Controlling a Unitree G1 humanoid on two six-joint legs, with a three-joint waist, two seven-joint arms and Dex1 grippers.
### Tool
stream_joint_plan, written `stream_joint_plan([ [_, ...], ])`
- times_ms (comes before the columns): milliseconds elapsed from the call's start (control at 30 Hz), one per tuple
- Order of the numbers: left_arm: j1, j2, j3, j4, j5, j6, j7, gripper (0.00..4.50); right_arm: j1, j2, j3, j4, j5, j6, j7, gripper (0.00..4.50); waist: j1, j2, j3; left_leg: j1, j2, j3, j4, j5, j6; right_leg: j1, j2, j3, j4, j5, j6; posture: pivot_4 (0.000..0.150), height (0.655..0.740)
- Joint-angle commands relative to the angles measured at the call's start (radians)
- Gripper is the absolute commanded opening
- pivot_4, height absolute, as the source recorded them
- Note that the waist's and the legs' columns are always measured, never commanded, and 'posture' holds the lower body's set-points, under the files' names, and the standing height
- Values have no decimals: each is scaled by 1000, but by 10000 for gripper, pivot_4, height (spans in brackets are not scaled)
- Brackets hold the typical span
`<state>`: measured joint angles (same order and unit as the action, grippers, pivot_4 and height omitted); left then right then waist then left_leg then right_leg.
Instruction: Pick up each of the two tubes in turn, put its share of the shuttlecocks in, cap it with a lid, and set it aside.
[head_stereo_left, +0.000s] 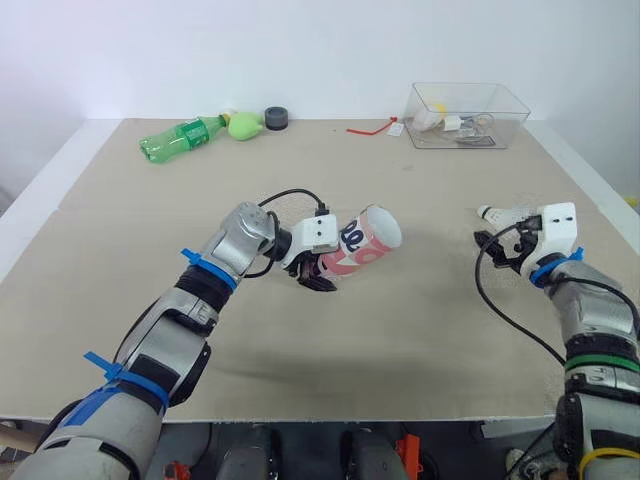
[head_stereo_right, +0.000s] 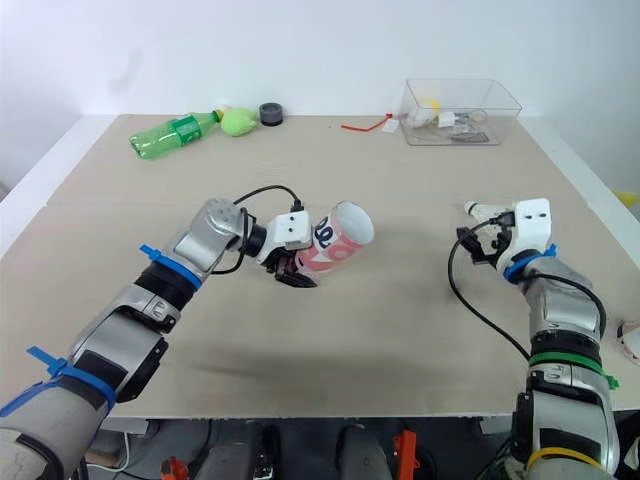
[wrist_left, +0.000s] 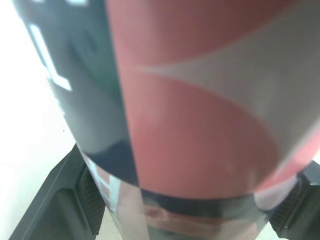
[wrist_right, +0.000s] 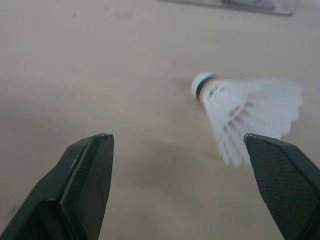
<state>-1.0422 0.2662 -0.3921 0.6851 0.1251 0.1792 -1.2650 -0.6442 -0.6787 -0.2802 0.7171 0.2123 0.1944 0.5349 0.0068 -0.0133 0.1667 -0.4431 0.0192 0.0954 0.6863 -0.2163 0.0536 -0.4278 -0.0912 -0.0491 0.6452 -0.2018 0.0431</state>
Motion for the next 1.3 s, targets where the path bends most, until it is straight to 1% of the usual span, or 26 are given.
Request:
stream_joint_plan([
  [33, 10, 10, 1, -28, -1, 16, -1, 36535, -37, 3, -26, 36, 0, -54, -42, 44724, 0, 0, 0, 0, 0, 0, 0, 0, 0, 0, 0, 0, 0, 0, 0, 1500, 7400],
  [400, 21, 11, 0, -50, -7, 33, 7, 36535, -108, 22, -29, 109, 7, -64, -118, 44724, -2, 0, 0, 0, 0, 0, 0, 0, 0, 0, 0, 0, 0, 0, 0, 1500, 7400],
  [700, 31, 10, -2, -74, -13, 49, 11, 36535, -151, 24, -29, 161, 6, -59, -148, 44724, -2, 0, 0, 0, 0, 1, 0, 0, 0, 0, 0, 1, 0, 0, 0, 1500, 7400],
  [1100, 44, 14, -3, -99, -19, 68, 14, 36535, -205, 61, -60, 204, 45, -16, -199, 44724, -3, 0, 0, 0, 0, 1, 0, 0, 0, 0, 0, 1, 0, 0, 0, 1500, 7400],
  [1167, 44, 15, -3, -100, -21, 70, 15, 36535, -200, 59, -41, 196, 25, -17, -195, 44724, -3, 0, 0, 0, 0, 1, -1, 0, 0, 0, 0, 1, 0, 0, 0, 1500, 7400],
  [1233, 44, 16, -2, -99, -22, 71, 16, 36535, -198, 61, -37, 195, 18, -18, -201, 40814, -3, 0, 0, 0, 0, 1, -1, 0, 0, 0, 0, 1, 0, 0, 0, 1500, 7400],
  [1300, 45, 17, -2, -101, -22, 73, 16, 36535, -198, 65, -44, 198, 22, -29, -197, 33239, -3, 0, 0, 0, 0, 1, -1, 0, 0, 0, 0, 1, 0, 0, 0, 1500, 7400],
])
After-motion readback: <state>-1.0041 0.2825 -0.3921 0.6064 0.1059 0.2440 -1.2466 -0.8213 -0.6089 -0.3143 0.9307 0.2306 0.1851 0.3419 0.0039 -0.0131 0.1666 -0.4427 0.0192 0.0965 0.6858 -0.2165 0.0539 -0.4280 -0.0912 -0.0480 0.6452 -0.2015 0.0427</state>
